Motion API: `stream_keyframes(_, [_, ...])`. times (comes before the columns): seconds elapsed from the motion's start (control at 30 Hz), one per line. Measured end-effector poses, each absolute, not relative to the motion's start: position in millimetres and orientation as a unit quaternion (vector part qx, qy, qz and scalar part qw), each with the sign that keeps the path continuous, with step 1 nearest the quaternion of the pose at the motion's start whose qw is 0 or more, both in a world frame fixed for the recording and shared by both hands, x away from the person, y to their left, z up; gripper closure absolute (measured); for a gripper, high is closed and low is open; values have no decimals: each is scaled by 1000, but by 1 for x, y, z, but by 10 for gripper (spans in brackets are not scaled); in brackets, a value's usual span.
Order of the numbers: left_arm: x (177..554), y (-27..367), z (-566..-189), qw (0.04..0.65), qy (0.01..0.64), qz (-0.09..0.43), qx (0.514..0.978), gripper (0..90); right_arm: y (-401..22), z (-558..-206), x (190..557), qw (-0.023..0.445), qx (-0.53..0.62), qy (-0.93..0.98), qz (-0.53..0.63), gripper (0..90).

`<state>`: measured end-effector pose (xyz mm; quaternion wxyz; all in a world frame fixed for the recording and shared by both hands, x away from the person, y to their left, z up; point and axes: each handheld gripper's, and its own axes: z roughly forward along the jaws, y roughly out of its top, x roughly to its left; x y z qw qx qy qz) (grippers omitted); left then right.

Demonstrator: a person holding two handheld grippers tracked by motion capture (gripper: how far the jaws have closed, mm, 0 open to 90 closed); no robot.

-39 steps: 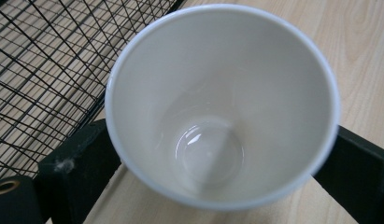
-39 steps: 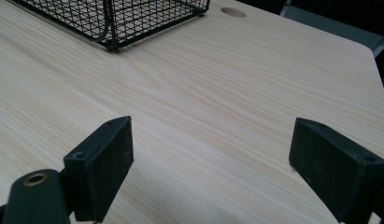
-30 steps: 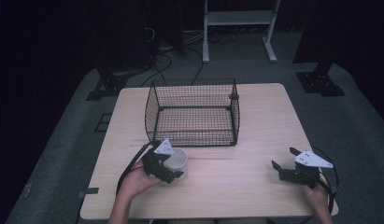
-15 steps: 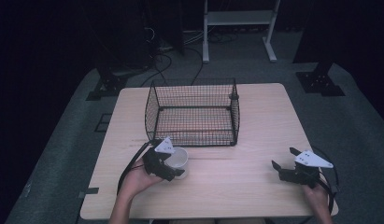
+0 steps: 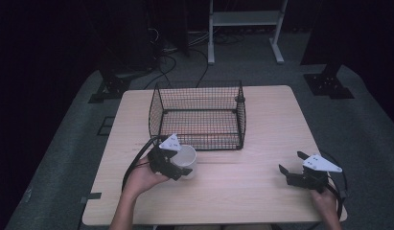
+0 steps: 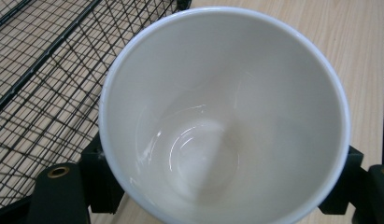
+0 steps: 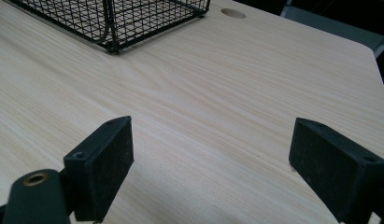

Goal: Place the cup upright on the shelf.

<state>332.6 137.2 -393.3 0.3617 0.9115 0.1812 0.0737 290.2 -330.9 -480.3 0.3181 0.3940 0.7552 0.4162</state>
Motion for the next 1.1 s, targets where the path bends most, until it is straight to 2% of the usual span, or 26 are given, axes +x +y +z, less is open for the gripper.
stream_keyframes(1.1, [364,125,-346,352,159,68,920,214,-332,-480,291,316,402,751,418,131])
